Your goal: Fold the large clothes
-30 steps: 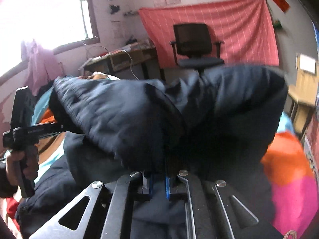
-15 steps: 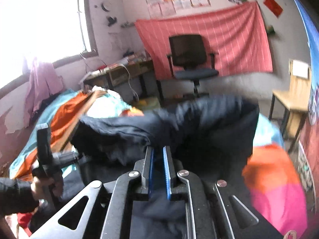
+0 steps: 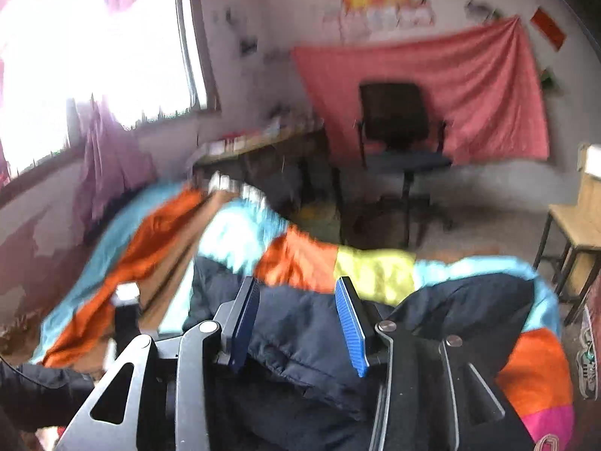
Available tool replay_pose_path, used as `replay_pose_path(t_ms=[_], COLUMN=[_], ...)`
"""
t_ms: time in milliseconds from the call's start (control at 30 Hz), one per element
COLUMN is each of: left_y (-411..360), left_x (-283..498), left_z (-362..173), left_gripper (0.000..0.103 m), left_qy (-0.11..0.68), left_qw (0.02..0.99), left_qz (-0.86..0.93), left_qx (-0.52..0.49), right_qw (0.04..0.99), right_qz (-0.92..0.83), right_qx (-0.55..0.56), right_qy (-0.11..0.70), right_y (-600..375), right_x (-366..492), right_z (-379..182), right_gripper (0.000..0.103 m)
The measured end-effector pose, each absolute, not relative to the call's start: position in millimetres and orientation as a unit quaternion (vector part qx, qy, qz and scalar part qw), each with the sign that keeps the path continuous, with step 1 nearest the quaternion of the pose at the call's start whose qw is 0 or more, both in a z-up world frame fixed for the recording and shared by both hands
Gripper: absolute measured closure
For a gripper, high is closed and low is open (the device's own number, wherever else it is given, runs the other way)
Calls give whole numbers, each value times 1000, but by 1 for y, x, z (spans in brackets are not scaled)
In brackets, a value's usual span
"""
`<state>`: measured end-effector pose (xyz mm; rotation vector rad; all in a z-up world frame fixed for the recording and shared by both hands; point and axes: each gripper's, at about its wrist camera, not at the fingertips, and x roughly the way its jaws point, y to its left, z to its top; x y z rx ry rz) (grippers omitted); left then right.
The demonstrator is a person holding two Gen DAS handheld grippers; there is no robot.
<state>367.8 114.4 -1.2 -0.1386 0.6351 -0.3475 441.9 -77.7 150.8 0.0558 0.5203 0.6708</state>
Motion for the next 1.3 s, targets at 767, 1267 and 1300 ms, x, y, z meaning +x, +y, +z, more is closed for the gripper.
replay_pose_path(t_ms=[767,1267,1300], left_y=[53,31,29], left_x=[425,584,587], left_z=[24,-30,-33], left_gripper=[69,75,75], left_qy=[410,523,523], left_qw=[882,824,823], left_qz=[-228,-178,-174], left_qx=[50,128,136], right_qw=[882,794,789], right_qz=[283,247,246], right_qx=[10,9,4], right_qy=[376,555,563], right_y=[-85,-72,-70], right_x=[477,647,654], right_z=[31,-10,-14], right_gripper=[63,65,65])
